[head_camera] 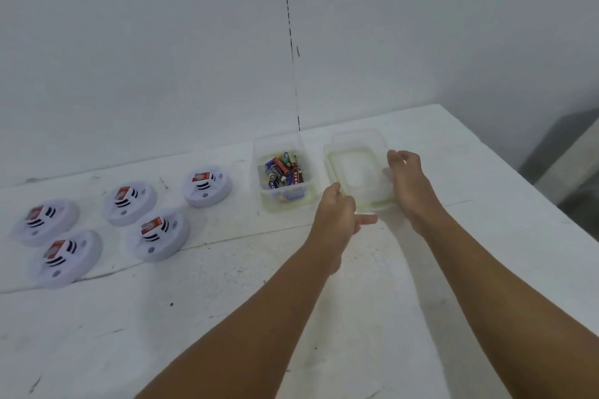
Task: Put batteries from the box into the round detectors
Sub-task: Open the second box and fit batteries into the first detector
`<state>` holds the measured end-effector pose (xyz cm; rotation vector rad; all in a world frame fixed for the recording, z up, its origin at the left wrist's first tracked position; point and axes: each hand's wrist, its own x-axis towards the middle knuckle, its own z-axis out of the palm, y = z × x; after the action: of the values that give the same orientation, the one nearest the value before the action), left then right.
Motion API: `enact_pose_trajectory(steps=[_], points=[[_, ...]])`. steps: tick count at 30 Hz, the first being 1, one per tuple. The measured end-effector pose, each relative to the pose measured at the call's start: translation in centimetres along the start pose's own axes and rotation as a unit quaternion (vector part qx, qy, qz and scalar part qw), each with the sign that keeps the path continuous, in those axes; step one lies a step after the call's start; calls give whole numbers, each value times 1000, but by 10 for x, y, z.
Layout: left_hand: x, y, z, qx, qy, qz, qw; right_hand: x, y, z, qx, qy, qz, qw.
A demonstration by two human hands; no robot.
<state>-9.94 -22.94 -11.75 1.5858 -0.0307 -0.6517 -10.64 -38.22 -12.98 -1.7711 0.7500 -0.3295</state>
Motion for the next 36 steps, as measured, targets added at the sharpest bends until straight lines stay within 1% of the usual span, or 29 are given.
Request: enact_pose_trajectory(steps=[5,10,12,14,16,18,20,24,27,30,33,36], points=[[8,6,-1,-17,20,8,1000,12,-4,8,-13,-12,0,1000],[2,6,-9,23,16,13,1000,0,-8,9,-20,-7,-20,1000],[-3,6,-14,47,22,25,998,-8,-9,10,-23,20,-50,998],[-11,5,-20,71,24,41,996,-17,-8,13,-34,75,-106,991],[-22,2,-29,95,19,55,994,-30,-9,19,-52,138,-165,975],[-35,-1,-43,116,21,74,990,-48,-12,31,-58,167,-218,960],[-45,-4,-62,134,38,103,985,-70,-16,48,-54,144,-247,957],[-56,-17,-113,190,108,136,966,-107,-18,88,-45,38,-267,962],[-65,-28,-160,251,146,136,947,-127,-18,125,-60,-47,-253,965],[-76,-36,-204,278,184,123,935,-144,-17,165,-65,-107,-225,966],[-84,-37,-236,300,217,126,920,-153,-18,192,-55,-147,-199,967],[-82,-36,-264,329,252,151,897,-156,-25,212,-48,-162,-185,968]])
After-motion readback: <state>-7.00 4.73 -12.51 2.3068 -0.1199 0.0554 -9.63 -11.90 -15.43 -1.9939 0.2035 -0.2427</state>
